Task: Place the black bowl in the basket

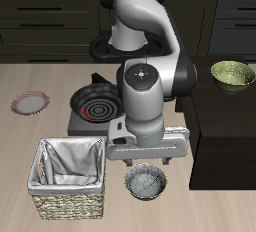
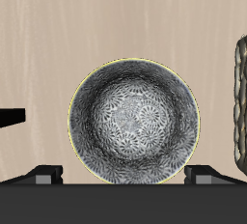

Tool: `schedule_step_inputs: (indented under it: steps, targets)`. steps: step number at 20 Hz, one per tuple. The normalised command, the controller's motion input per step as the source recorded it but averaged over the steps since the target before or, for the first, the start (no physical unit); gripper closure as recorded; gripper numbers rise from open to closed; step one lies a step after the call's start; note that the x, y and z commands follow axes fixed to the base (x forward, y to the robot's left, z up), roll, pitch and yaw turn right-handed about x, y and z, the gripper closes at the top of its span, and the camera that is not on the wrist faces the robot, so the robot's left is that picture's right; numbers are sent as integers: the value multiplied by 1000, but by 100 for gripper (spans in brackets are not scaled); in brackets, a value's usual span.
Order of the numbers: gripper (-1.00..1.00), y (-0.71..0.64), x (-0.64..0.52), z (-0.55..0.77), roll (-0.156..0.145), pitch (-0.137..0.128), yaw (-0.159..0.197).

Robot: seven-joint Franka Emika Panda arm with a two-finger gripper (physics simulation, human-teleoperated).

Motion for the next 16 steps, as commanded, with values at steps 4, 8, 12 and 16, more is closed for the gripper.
schedule_step_inputs:
  steps: [4, 8, 12, 16]
  targets:
    - [-100, -20, 56, -115, -9, 13, -1]
    - [-100, -33, 30, -35, -8, 0, 1]
    - [-100, -67, 50, -129, -14, 16, -2]
    - [-100, -41, -6, -144, -4, 22, -5]
